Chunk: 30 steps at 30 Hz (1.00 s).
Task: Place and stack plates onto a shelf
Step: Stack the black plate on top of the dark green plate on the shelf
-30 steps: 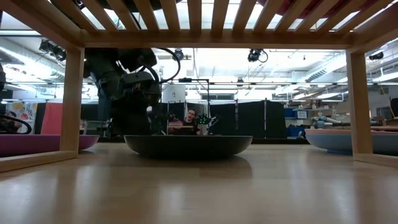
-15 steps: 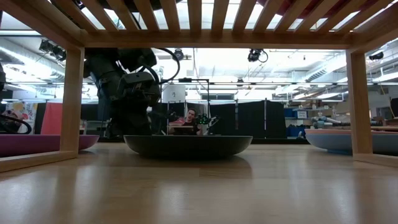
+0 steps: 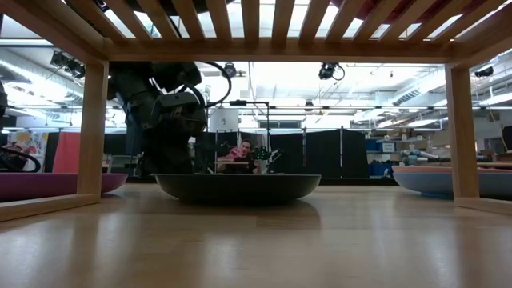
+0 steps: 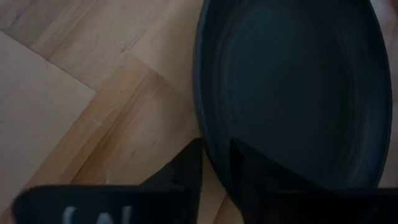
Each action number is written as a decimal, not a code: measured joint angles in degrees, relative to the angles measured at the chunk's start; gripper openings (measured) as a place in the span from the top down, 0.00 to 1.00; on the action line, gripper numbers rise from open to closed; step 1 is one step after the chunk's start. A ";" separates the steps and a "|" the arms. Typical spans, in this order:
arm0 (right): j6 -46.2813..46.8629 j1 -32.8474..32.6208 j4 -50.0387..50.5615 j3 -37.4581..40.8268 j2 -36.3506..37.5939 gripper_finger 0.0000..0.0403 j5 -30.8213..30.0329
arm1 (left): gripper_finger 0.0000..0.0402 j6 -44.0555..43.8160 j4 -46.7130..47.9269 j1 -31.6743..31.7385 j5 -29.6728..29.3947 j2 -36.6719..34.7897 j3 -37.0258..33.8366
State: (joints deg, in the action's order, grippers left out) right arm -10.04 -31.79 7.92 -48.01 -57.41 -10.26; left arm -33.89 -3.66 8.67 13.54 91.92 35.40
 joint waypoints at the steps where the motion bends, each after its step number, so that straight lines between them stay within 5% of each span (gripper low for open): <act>1: 0.00 0.00 -0.02 0.00 -0.02 0.51 -0.02 | 0.82 -0.19 0.02 0.00 -0.04 0.00 0.00; 8: 0.00 0.00 -0.01 0.00 0.00 0.51 -0.01 | 0.96 -0.44 0.03 -0.02 0.00 -0.04 0.00; 20: -0.19 0.07 -0.09 0.00 -0.02 0.51 -0.49 | 0.96 -5.18 0.12 2.59 0.27 -0.04 -0.01; 30: 2.97 5.02 -3.83 0.00 -0.02 0.51 -11.95 | 0.96 -6.05 -2.09 7.14 0.03 -0.04 -0.02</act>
State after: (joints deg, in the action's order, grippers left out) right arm -7.07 -26.77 4.09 -48.01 -57.43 -22.21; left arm -39.94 -5.75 15.81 13.57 91.88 35.38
